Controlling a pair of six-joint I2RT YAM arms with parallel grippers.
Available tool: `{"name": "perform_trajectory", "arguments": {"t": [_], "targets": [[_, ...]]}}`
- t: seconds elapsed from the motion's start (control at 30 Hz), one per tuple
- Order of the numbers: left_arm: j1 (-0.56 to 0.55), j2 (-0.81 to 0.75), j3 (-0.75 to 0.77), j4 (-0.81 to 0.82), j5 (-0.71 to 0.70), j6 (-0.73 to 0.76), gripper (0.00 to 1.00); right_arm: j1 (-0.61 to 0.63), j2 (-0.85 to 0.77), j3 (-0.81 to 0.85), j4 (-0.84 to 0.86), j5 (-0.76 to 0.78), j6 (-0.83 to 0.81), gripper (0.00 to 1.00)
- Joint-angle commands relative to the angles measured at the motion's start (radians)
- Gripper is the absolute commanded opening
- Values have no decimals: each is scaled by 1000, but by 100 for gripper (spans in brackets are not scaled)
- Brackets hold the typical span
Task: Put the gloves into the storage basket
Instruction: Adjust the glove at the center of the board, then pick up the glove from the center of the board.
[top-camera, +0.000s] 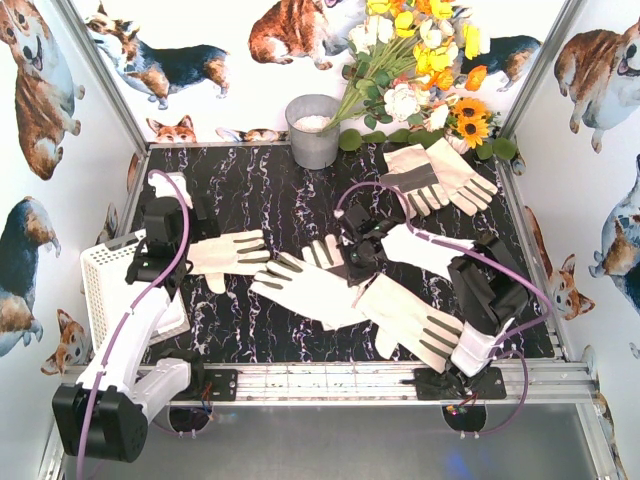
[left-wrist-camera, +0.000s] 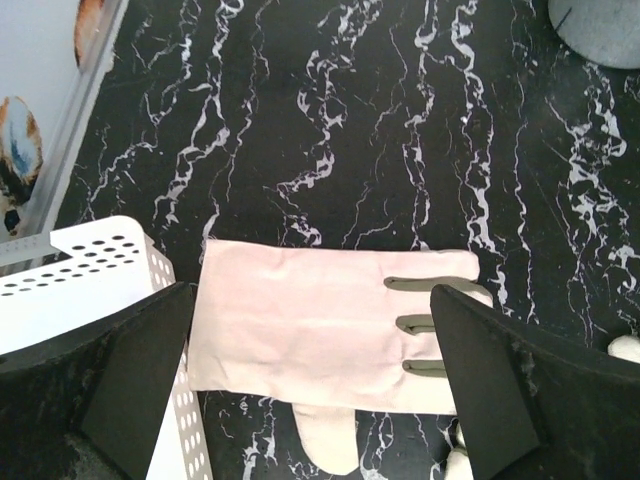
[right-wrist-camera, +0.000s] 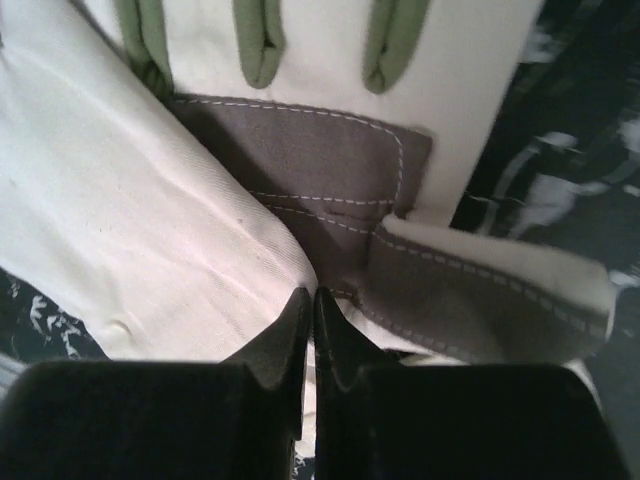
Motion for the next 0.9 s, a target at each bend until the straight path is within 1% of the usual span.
{"name": "perform_trajectory", "arguments": {"t": [0.0,0.1,0.2,0.33,0.43,0.63,0.8,0.87], "targets": [[9,13,20,-4,44,-16,100,-30,-69,-2,-42,219,109,0],[9,18,10,13,79,-31,100,-84,-95,-7,-75,287,142,0],[9,29,15,9,103,-45,100,-165,-131,-26,-86,289,143,0],[9,27,12,21,141,-61,100,-270,-178,-36,-103,291,100,0],[9,28,13,23,165,-72,100,-316,-217,-27,-125,294,69,0],[9,21,16,20,194,-90,100,-331,-309,3,-138,270,24,0],[7,-22,1,21,219,-101,100,-331,-380,39,-143,195,22,0],[7,-33,-1,14,218,-101,100,-330,-406,49,-142,141,18,0]]}}
